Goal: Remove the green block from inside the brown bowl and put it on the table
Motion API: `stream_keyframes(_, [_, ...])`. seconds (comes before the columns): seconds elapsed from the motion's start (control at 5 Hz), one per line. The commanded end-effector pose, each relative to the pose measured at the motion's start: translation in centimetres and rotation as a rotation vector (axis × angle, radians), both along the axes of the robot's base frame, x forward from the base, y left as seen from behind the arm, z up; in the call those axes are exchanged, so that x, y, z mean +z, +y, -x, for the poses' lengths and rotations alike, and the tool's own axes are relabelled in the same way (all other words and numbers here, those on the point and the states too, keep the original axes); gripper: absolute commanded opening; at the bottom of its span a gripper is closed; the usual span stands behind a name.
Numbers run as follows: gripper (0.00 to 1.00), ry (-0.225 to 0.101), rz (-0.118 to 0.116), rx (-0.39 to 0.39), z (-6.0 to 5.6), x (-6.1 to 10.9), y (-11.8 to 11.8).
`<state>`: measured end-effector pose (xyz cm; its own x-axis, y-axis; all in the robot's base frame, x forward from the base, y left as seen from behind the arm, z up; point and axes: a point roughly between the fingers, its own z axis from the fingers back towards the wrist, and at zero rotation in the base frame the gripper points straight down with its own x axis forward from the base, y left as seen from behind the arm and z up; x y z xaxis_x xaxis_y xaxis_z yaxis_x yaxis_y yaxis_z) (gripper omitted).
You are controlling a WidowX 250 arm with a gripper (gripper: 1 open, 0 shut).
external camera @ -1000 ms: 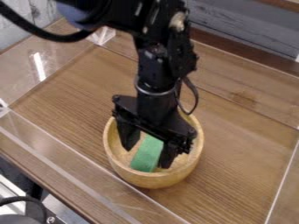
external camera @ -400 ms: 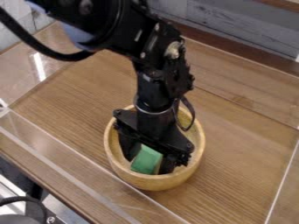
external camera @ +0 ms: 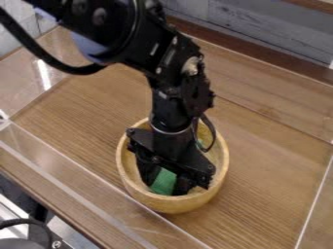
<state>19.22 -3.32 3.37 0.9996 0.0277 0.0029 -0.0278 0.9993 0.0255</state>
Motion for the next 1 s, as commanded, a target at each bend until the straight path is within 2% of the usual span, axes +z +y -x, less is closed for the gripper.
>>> stream_keyframes(0.0, [0.00, -0.026, 0.000, -0.009, -0.49, 0.44, -0.03])
stream_keyframes(0.8, [0.00, -0.023, 0.000, -0.014, -0.38, 0.61, 0.21])
